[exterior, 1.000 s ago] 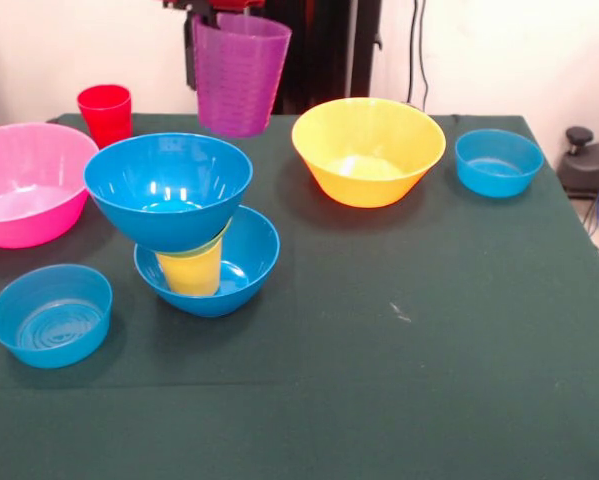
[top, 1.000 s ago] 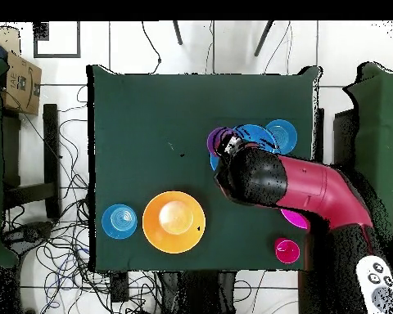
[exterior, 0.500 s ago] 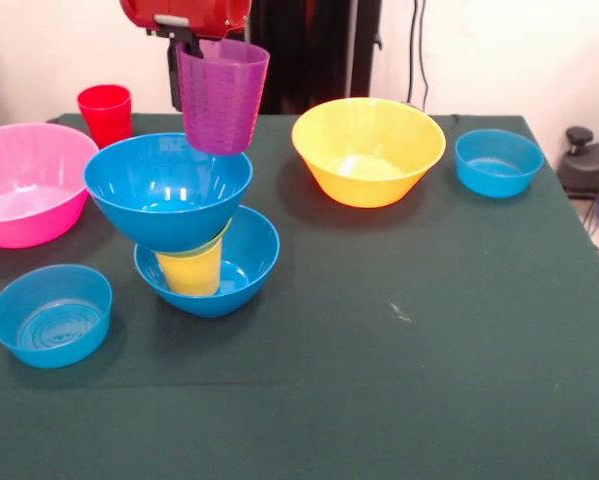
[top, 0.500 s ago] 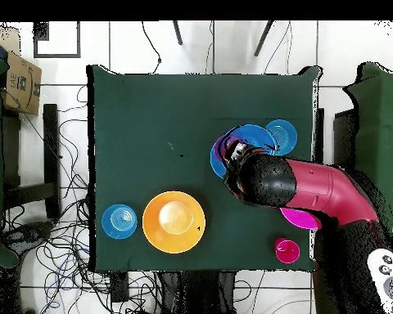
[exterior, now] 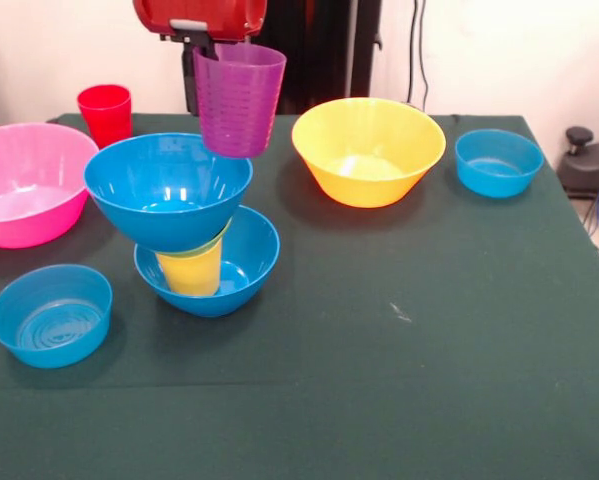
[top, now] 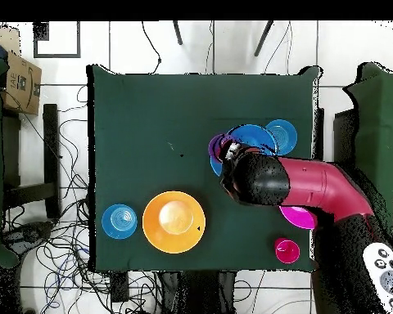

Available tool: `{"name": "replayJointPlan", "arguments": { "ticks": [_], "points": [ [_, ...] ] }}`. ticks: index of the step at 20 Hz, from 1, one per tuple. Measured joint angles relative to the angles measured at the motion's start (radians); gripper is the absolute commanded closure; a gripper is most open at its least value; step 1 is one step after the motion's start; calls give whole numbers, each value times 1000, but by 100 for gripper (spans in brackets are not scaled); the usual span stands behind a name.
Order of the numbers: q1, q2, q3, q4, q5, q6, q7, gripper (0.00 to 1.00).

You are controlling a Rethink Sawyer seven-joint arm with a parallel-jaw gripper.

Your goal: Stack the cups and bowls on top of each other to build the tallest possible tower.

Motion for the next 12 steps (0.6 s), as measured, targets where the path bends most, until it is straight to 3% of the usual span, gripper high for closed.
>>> {"name": "replayJointPlan", "arguments": {
  "ticks": [12],
  "points": [
    [-18, 0, 45, 11, -18, 0, 0, 100]
  ]
}}
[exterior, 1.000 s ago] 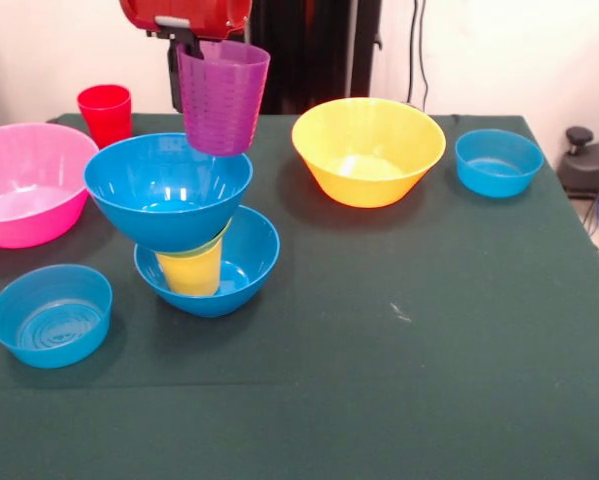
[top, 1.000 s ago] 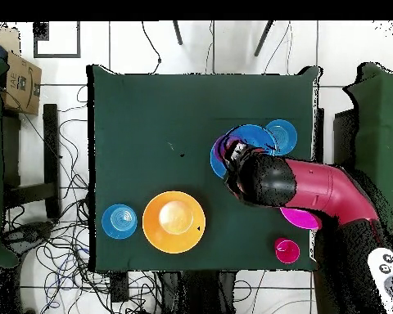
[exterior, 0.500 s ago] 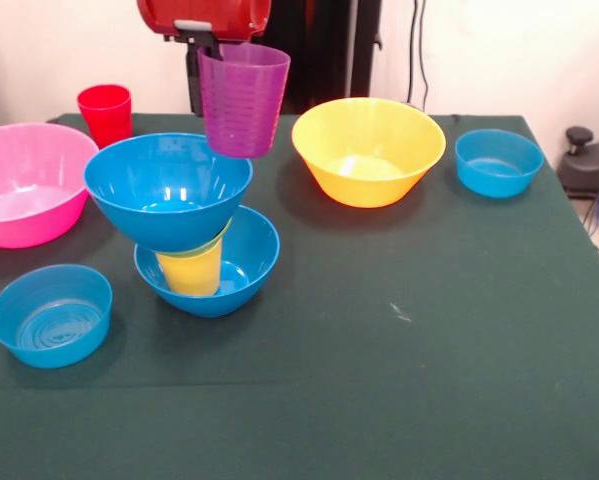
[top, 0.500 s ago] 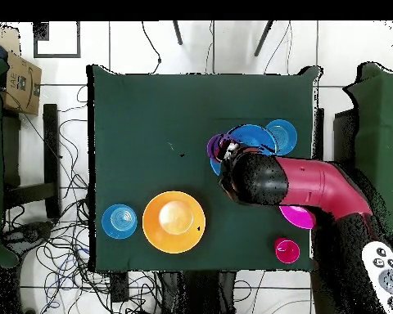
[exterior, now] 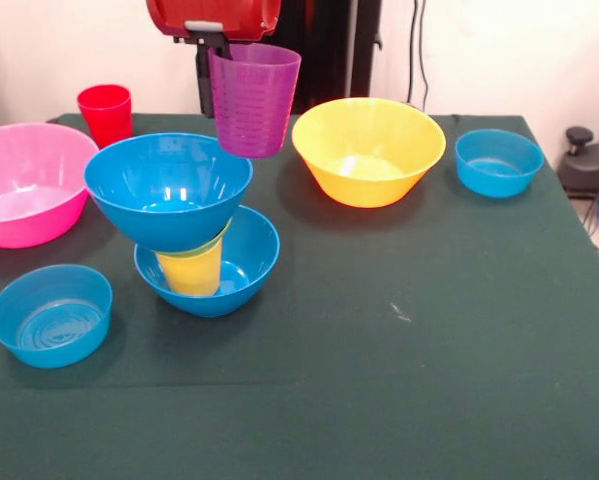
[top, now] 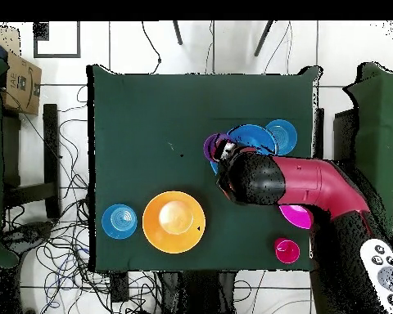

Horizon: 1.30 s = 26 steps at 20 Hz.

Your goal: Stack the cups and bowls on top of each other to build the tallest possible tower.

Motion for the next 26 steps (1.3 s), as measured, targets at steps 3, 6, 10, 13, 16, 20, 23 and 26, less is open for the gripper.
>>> {"name": "replayJointPlan", "arguments": {
  "ticks": [3, 6, 10, 13, 16, 20, 23, 26],
  "points": [
    [-11, 0, 9, 2, -4, 0, 0, 100],
    [-28, 0, 19, 4, -4, 0, 0, 100],
    [-59, 0, 28, 5, -6, 0, 0, 100],
    [-76, 0, 30, 5, -17, 3, 0, 100],
    [-86, 0, 30, 5, -41, 20, 0, 100],
    [-88, 0, 31, 5, -65, 30, 0, 100],
    [-90, 0, 35, 5, -83, 31, 0, 100],
    [-93, 0, 44, 6, -102, 31, 0, 100]
  ]
}}
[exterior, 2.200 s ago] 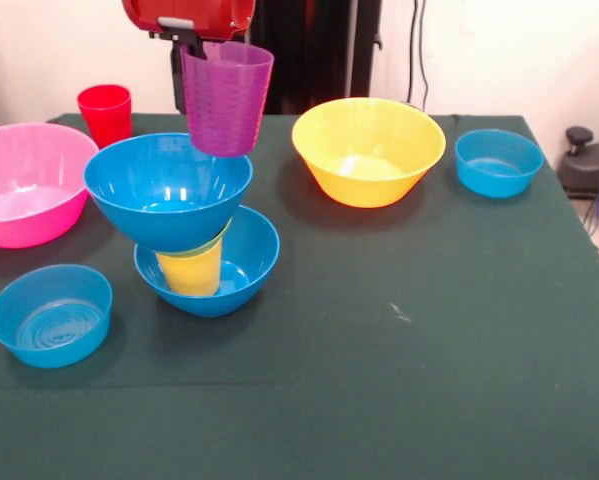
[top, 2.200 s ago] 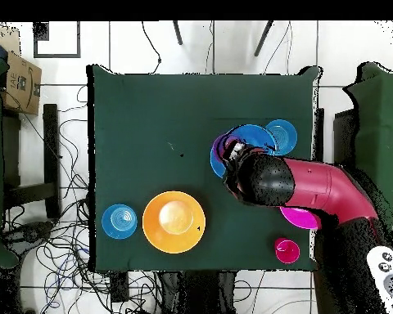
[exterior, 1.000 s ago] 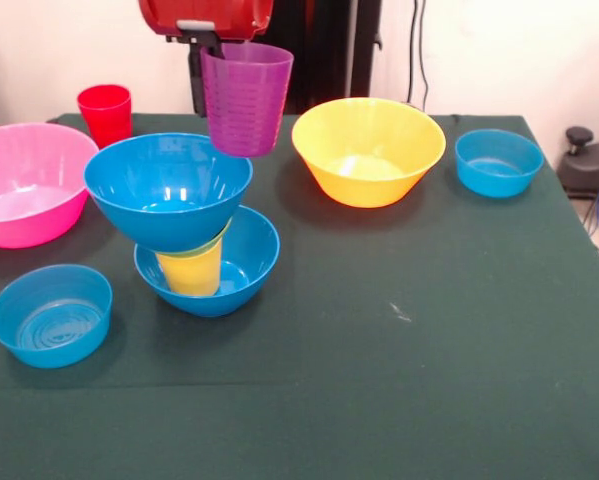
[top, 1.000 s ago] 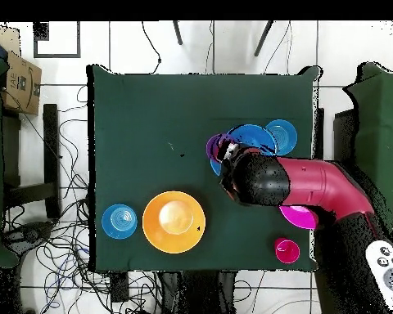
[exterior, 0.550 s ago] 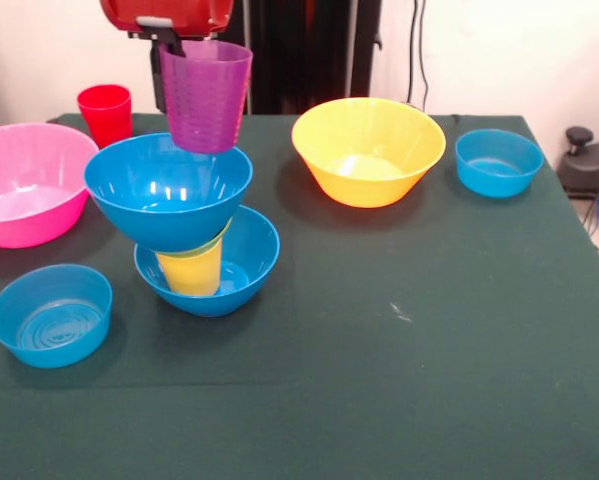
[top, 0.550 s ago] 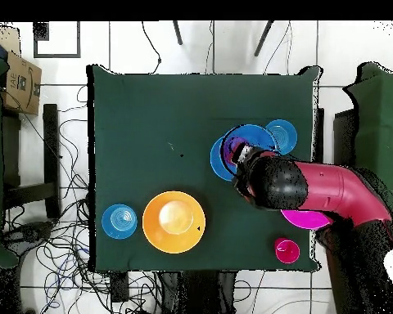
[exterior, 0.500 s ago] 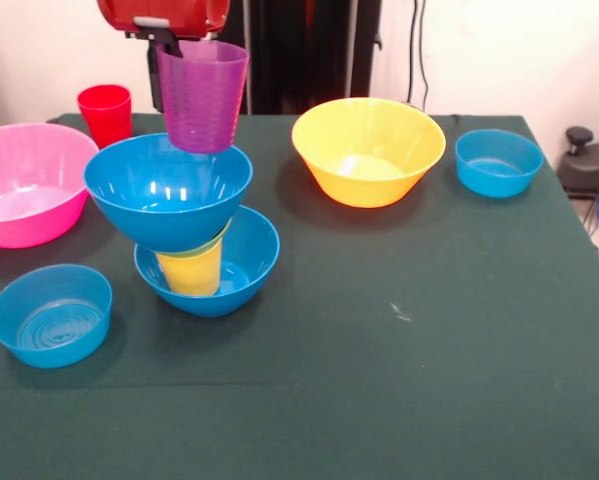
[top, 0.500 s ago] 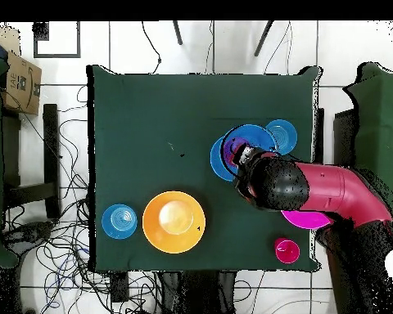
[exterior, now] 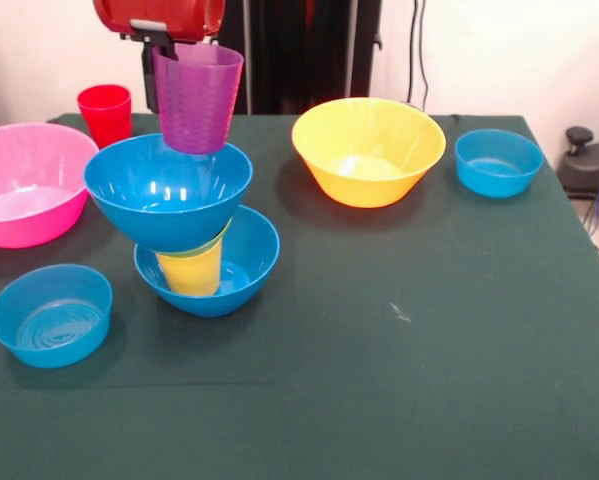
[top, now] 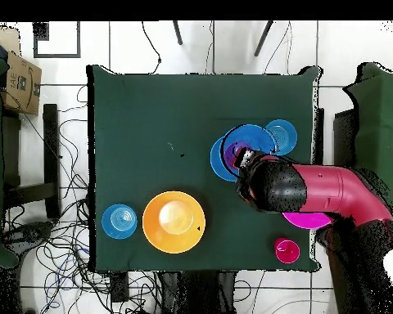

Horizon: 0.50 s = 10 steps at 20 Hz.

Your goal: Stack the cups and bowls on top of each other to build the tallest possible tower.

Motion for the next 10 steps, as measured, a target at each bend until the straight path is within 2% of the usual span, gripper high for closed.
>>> {"name": "replayJointPlan", "arguments": {
  "ticks": [5, 10],
  "points": [
    [-10, 6, 12, 0, -17, 0, 0, 100],
    [-23, 44, 14, 0, -43, 0, 0, 100]
  ]
}}
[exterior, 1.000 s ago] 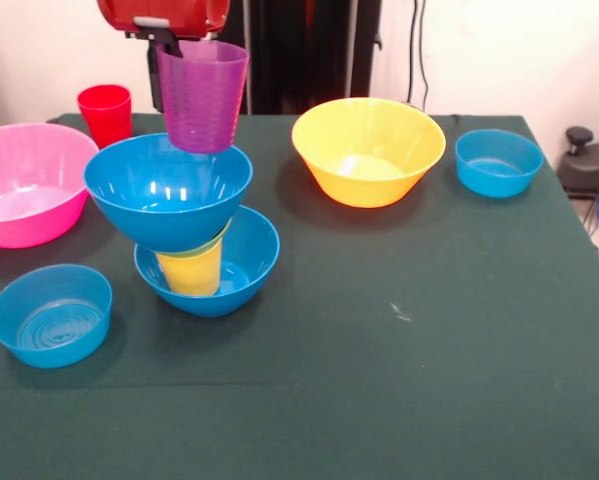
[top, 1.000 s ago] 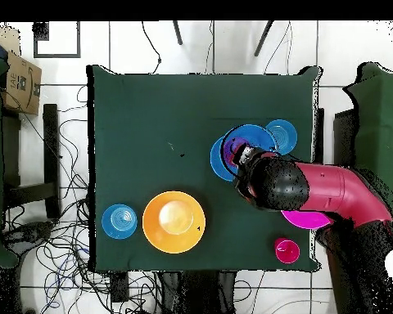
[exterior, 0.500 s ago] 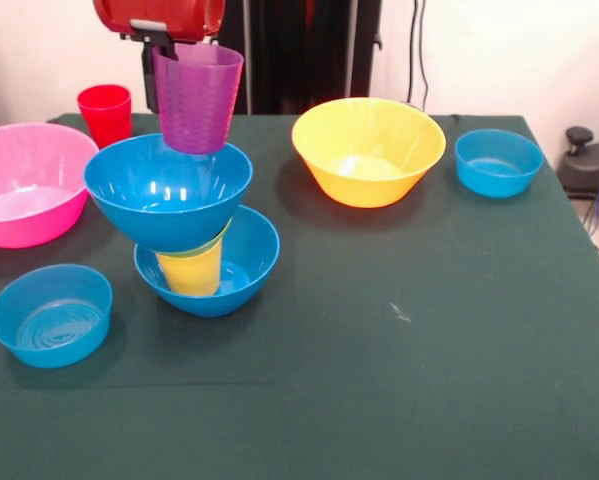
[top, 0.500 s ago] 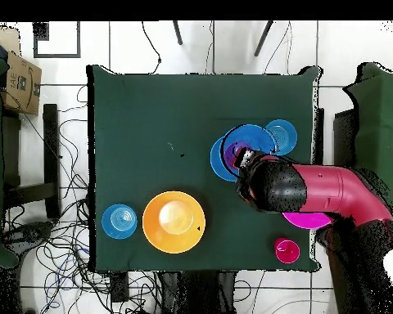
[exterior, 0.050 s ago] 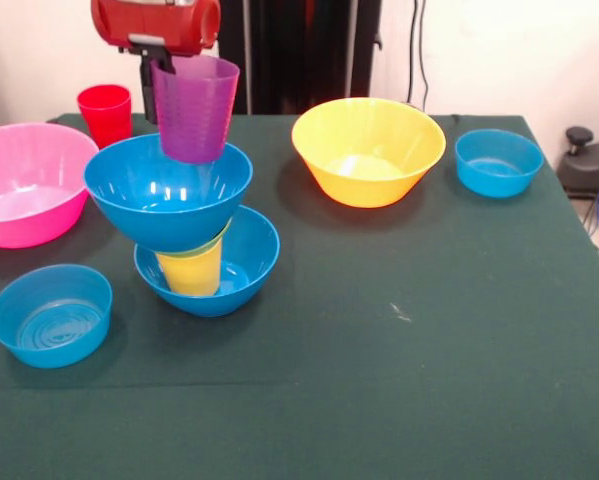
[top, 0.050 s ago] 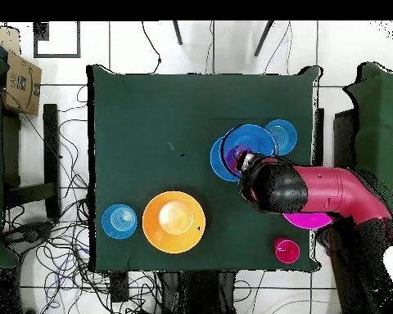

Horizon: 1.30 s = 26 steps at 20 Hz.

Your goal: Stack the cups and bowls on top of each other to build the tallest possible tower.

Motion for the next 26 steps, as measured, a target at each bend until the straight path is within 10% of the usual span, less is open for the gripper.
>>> {"name": "replayJointPlan", "arguments": {
  "ticks": [26],
  "points": [
    [-35, 158, 9, -1, -114, 0, 0, 100]
  ]
}}
